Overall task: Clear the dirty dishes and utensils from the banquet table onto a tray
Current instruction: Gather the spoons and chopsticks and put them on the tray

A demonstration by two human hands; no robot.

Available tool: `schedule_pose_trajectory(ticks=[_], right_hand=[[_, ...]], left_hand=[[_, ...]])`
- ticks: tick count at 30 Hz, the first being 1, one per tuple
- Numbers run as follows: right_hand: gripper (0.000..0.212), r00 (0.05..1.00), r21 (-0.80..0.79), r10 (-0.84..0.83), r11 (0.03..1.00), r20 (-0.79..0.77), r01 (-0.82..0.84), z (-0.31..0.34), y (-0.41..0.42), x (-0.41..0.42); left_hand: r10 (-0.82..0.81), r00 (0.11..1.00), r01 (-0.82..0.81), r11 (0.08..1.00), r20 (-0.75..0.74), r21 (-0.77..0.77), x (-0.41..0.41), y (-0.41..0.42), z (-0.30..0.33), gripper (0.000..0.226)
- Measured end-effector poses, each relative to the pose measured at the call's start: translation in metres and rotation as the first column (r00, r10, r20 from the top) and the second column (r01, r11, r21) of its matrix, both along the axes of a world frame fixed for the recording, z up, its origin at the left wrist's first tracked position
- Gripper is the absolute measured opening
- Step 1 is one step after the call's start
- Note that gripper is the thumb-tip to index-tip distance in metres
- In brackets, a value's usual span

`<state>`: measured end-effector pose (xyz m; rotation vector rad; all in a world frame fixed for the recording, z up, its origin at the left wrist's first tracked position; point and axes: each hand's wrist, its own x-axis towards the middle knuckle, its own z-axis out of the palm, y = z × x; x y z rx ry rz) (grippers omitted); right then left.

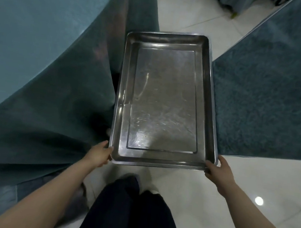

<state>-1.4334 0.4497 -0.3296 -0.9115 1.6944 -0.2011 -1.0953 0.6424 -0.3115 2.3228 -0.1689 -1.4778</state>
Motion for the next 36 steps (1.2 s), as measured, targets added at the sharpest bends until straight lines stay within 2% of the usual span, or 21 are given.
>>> schedule_pose_trajectory(ticks=[4,7,13,17,23,28,32,36], right_hand=[[0.026,0.998,-0.040,-0.040,0.998,0.050,0.042,-0.020,-0.001,-0.001],[0.020,0.993,-0.075,-0.118,0.990,0.033,0.120,-0.022,-0.004,0.000],[0.025,0.926,0.157,-0.241,0.967,0.289,0.203,0.023,-0.003,0.001],[0.033,0.880,0.196,-0.267,0.959,0.393,0.204,0.071,-0.001,-0.002],[0.043,0.826,0.171,-0.276,0.960,0.492,0.219,0.141,0.009,-0.009],[0.047,0.811,0.109,-0.224,0.974,0.540,0.197,0.191,0.029,-0.026],[0.053,0.794,0.004,-0.152,0.983,0.588,0.185,0.240,0.046,-0.040],[0.054,0.757,-0.092,-0.122,0.968,0.642,0.234,0.288,0.068,-0.064]], left_hand=[[0.035,0.999,-0.036,0.999,-0.041,-0.016,-0.007,0.000,-0.025,0.029],[0.082,0.995,-0.084,0.996,-0.054,-0.041,-0.013,0.003,-0.028,0.024],[0.178,0.983,-0.181,0.978,-0.035,-0.102,-0.008,0.011,0.011,0.019],[0.266,0.956,-0.281,0.950,-0.123,-0.134,-0.014,0.019,0.056,0.033],[0.420,0.881,-0.462,0.865,-0.217,-0.199,-0.032,0.029,0.122,0.038],[0.463,0.834,-0.534,0.813,-0.300,-0.232,-0.047,0.041,0.162,0.039],[0.443,0.831,-0.543,0.779,-0.337,-0.314,-0.053,0.044,0.193,0.040],[0.336,0.878,-0.463,0.777,-0.342,-0.426,-0.059,0.044,0.232,0.042]])
